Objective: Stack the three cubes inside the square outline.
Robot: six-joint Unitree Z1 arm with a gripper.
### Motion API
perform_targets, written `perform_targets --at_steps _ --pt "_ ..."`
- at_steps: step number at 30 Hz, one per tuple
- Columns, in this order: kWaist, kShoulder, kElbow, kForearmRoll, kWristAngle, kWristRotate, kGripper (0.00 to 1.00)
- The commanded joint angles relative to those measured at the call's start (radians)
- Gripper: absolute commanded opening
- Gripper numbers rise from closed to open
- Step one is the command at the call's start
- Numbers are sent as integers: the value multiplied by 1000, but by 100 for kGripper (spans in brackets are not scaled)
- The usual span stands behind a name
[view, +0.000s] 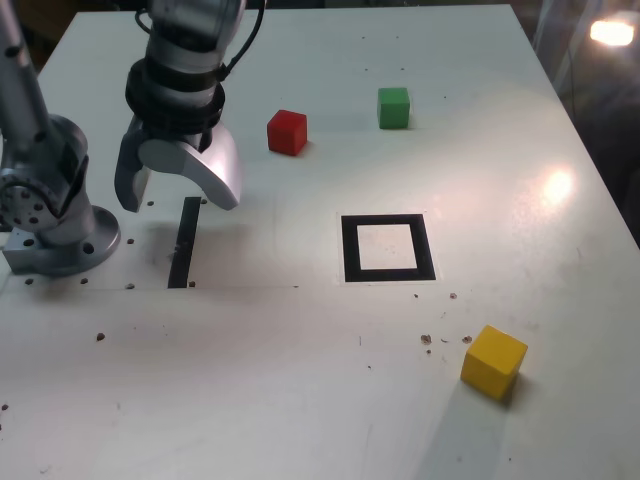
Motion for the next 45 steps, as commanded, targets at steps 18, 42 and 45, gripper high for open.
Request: perform_targets --at_steps 18,42,45 --pt "0 3 4 3 -9 30 99" --pt "330 44 -234 31 152 563 98" --pt "364 77 -269 34 159 610 97"
